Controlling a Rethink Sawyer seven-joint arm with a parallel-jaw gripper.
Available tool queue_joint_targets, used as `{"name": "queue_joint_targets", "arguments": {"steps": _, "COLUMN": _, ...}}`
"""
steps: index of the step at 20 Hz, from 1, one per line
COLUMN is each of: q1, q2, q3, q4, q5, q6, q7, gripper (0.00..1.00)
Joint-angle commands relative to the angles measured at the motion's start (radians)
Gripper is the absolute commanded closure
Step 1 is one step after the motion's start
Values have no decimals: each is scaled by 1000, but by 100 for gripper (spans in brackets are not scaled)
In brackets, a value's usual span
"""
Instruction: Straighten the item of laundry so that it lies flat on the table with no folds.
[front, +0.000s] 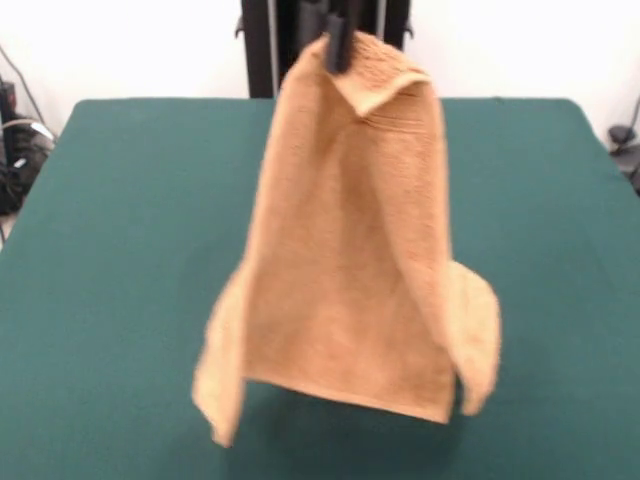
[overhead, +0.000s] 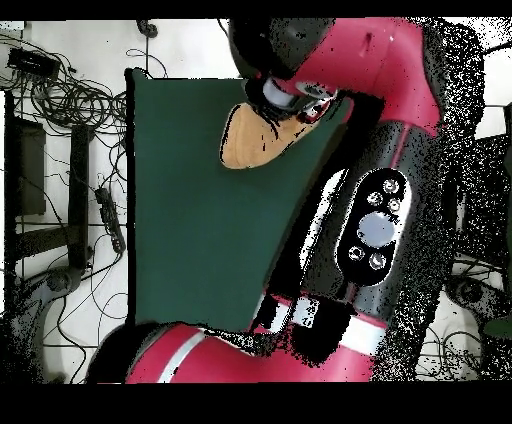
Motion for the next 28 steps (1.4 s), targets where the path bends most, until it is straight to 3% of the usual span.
{"name": "queue_joint_targets", "arguments": {"steps": 1, "q1": 15, "q2": -121, "q3": 213, "q4": 408, "q5": -66, "q6": -202, "q7": -312, "gripper": 100}}
{"name": "queue_joint_targets", "arguments": {"steps": 9, "q1": -22, "q2": -130, "q3": 295, "q4": 420, "q5": -133, "q6": -290, "q7": -307, "gripper": 100}}
{"name": "queue_joint_targets", "arguments": {"steps": 10, "q1": -33, "q2": -134, "q3": 321, "q4": 415, "q5": -158, "q6": -287, "q7": -301, "gripper": 0}}
{"name": "queue_joint_targets", "arguments": {"steps": 28, "q1": -82, "q2": -133, "q3": 447, "q4": 432, "q5": -258, "q6": -307, "q7": -270, "gripper": 0}}
